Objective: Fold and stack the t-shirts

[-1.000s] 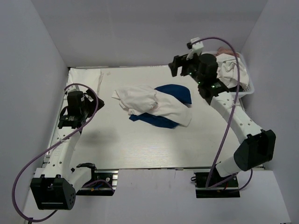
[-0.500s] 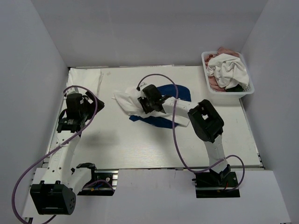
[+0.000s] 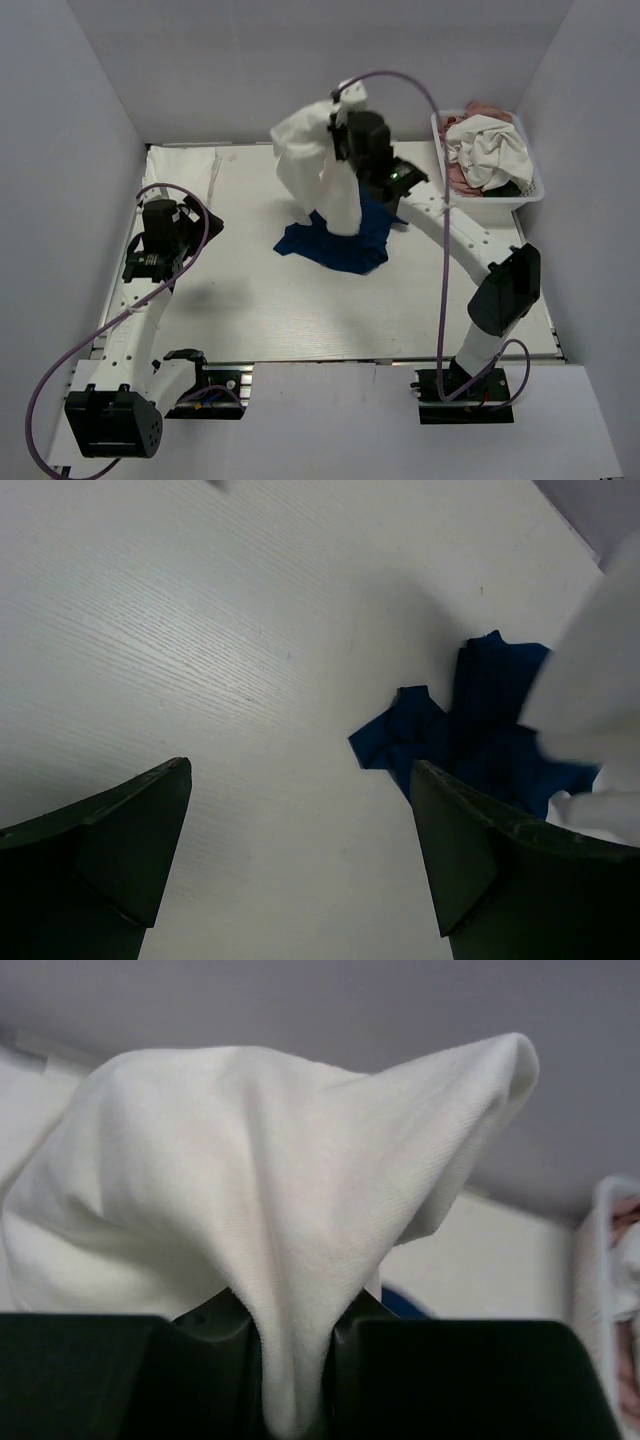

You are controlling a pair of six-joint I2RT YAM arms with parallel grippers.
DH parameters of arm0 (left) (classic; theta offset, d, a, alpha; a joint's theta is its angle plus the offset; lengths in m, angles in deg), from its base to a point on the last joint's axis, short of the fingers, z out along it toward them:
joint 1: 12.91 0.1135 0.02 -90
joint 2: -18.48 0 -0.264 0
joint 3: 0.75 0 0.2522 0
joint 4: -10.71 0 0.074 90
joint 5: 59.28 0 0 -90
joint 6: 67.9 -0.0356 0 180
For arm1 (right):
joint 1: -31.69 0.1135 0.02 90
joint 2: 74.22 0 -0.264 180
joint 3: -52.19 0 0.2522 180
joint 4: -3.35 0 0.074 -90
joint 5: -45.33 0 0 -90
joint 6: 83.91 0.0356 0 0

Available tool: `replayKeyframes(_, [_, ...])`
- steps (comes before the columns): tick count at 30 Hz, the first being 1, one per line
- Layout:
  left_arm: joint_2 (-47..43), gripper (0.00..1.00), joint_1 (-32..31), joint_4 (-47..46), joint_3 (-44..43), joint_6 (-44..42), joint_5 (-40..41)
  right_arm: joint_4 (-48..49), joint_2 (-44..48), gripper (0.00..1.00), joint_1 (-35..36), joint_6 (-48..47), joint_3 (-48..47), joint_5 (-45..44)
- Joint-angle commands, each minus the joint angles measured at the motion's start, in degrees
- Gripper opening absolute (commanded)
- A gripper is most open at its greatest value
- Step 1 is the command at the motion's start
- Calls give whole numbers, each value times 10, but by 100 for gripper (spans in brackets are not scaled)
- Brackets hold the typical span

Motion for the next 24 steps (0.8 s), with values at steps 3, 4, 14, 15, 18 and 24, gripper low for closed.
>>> replayKeyframes(3, [4, 100, -2, -6, -7, -2, 4, 23, -6, 0, -102, -45, -197, -96])
replayKeyframes(4, [4, 100, -2, -6, -7, -2, 4, 18, -15, 0, -128, -48, -217, -98])
replayKeyframes(14, [64, 100, -2, -17, -30, -13, 10, 26, -74, 0, -342, -57, -284, -93])
replayKeyframes(15, [74, 100, -2, -17, -35, -18, 10, 26, -83, 0, -364, -50, -271, -81])
replayKeyframes(18, [110, 100, -2, -12, -48, -24, 10, 16, -120, 0, -430, -21, -200, -31])
replayKeyframes(24, [171, 100, -2, -29, -76, -51, -43, -53, -234, 0, -486, 4, -170, 32])
